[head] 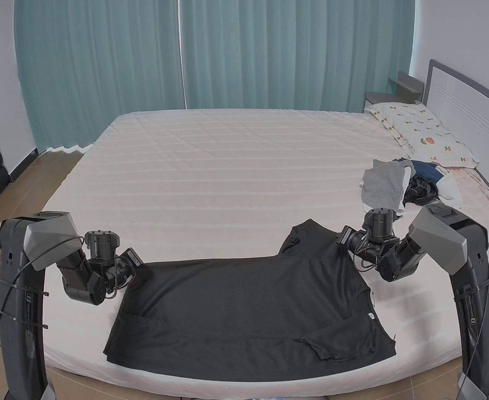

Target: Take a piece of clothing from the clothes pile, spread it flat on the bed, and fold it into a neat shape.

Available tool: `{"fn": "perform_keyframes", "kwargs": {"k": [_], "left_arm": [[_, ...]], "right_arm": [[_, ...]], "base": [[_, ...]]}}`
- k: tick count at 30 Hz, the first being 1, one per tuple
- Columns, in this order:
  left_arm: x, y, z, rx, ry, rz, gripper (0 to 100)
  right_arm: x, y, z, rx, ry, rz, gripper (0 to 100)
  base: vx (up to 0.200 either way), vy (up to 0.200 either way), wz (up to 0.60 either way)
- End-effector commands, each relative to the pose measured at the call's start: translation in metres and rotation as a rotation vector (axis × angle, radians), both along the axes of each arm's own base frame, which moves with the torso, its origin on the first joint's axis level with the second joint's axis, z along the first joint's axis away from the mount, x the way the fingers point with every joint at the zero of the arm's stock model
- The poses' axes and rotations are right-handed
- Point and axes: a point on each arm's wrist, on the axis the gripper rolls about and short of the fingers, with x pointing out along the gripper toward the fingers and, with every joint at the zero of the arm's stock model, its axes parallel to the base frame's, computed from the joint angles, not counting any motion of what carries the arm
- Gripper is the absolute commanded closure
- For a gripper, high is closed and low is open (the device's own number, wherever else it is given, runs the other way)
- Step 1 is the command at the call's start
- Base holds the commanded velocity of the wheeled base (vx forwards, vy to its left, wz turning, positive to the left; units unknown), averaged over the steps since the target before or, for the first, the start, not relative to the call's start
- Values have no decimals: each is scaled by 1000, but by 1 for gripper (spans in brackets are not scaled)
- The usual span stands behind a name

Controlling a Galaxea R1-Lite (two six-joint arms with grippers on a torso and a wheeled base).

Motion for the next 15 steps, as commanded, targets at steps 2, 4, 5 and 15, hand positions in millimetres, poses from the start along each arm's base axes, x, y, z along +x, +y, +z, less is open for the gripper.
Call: {"fn": "perform_keyframes", "kwargs": {"k": [2, 4, 5, 15], "left_arm": [[0, 1, 2, -2, -7, 1, 100], [1, 1, 3, -3, -11, 2, 100], [1, 1, 5, -3, -16, 2, 100], [-6, 9, 23, 1, -93, 22, 100]], "right_arm": [[-8, -4, 17, 15, -25, 0, 100], [-11, -6, 23, 32, -50, 8, 100], [-12, -6, 23, 35, -54, 11, 100], [-20, -10, 26, 56, -112, 7, 100]], "base": [[0, 0, 0], [0, 0, 0], [0, 0, 0], [0, 0, 0]]}}
